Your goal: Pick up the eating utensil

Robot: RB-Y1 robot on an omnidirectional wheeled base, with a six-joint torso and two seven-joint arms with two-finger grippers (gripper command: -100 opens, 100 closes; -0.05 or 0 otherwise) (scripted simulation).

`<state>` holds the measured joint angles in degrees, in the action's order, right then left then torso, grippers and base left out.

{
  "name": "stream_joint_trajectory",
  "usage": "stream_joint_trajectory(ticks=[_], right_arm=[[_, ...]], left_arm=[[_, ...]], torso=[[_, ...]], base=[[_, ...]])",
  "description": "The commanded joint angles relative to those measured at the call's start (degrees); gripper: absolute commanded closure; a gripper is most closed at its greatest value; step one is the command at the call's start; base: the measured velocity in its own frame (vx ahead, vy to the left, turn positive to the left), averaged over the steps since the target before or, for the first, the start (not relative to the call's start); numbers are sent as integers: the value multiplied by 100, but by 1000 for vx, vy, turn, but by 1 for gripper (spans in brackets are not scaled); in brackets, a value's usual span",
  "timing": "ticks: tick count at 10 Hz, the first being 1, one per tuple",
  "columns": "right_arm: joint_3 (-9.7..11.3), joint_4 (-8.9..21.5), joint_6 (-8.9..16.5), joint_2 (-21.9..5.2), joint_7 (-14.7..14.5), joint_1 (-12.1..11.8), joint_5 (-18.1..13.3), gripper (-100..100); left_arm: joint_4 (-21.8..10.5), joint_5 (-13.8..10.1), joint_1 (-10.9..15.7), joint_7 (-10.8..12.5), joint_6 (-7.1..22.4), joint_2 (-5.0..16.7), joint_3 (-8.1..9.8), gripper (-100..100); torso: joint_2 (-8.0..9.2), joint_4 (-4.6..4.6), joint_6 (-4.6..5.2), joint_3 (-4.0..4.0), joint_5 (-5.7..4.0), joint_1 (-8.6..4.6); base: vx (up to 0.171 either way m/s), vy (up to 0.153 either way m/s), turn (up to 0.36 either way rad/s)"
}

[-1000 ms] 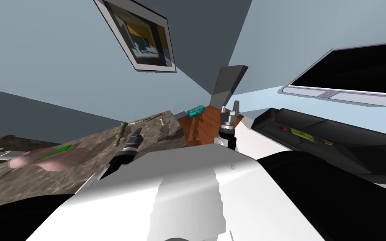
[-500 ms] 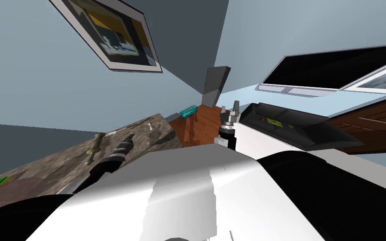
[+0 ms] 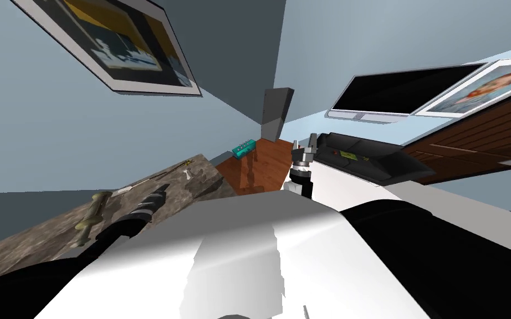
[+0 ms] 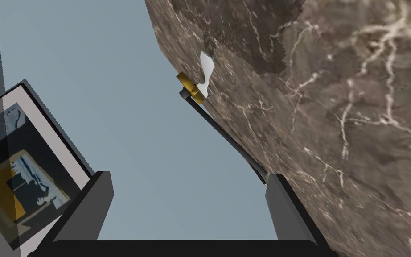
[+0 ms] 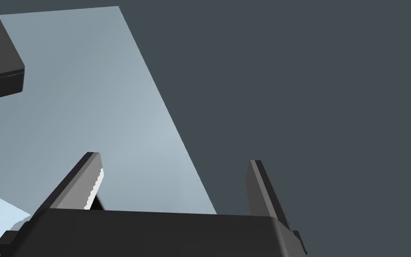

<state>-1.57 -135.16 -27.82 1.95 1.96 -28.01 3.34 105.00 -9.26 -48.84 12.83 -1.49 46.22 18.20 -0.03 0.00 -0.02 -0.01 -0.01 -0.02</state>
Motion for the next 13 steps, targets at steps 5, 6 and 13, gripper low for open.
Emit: stream_joint_trajectory(ticks=[5, 6, 13], right_arm=[[0, 0, 0, 0, 0, 0, 0, 0], [-1, 0, 0, 0, 0, -1, 0, 0], [-1, 0, 0, -1, 0, -2, 0, 0]], left_arm=[[-548, -571, -474, 4, 317, 665, -9, -100], [-718, -757, -590, 4, 394, 860, -43, -100], [-1643, -1871, -1219, -20, 748, 1839, -386, -100]], torso=[[-14, -3, 3, -8, 0, 7], [-8, -2, -6, -5, 2, 9], [-23, -6, -6, -14, 3, 16]], base=[[72, -20, -215], [73, -5, -137], [112, 21, -216]])
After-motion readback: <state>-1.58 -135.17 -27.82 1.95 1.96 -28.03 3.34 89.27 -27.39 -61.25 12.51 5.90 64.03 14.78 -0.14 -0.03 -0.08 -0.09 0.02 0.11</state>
